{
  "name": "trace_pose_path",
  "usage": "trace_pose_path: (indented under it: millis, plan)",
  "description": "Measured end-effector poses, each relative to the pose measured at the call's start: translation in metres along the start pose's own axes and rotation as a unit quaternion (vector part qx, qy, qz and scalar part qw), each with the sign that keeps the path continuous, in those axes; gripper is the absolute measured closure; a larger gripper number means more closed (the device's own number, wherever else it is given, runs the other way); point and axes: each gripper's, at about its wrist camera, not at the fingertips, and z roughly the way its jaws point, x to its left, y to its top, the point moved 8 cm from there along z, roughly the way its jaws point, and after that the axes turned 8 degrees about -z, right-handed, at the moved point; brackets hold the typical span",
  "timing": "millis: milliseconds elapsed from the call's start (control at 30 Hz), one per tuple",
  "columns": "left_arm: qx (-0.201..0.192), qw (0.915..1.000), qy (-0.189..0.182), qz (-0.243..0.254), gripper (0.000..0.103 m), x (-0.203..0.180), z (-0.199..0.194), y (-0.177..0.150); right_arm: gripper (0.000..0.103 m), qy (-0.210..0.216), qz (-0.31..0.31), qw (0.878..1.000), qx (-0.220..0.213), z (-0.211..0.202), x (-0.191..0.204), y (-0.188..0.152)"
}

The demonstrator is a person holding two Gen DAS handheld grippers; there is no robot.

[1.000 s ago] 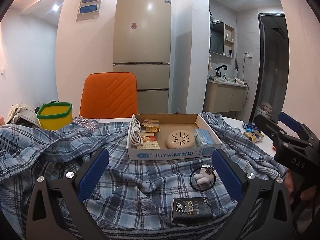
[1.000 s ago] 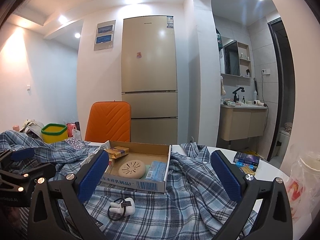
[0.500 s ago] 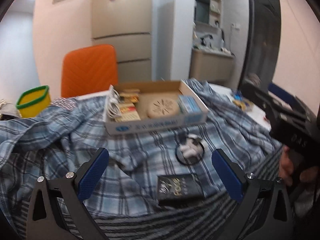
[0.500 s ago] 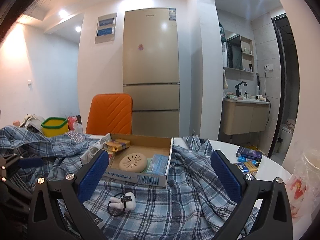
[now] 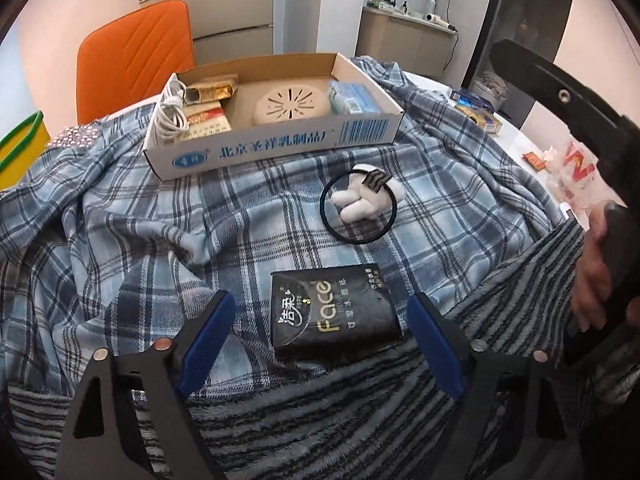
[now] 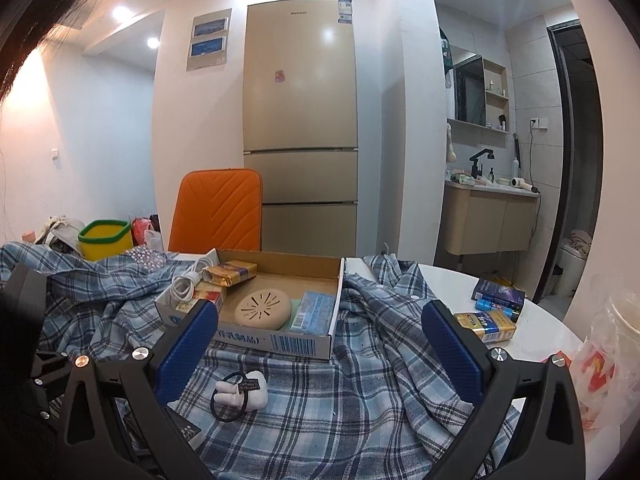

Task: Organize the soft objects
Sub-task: 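Grasp the black Face packet with the left gripper while the right gripper closes on the white earbuds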

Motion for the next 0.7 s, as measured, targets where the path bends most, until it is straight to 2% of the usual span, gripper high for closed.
trace_pose_path:
  millis: [133,267,367,567,700]
  plan:
    - [0.007,1.0000,0.001,0.006,0.027,0.000,0.002,-0.001,0.000,0.005,0.001,1.000,0.012,0.005,0.001,-0.003]
    - [0.020,0.9997,0.007,0.016,0.039,-0.001,0.006,-0.003,0.000,0.014,-0.003,1.000,0.025,0.011,0.005,-0.007]
    - [0.019,0.9996,0.011,0.017,0.041,-0.001,0.006,-0.002,0.000,0.029,-0.016,0.999,0.040,0.017,0.013,-0.009]
    - [-0.001,0.9999,0.015,-0.001,0.041,0.006,-0.001,0.002,0.017,0.086,-0.066,0.988,0.109,0.043,0.045,-0.027]
    - [-0.026,0.9993,0.013,-0.024,0.042,0.015,-0.011,0.007,0.041,0.111,-0.083,0.978,0.156,0.058,0.058,-0.042]
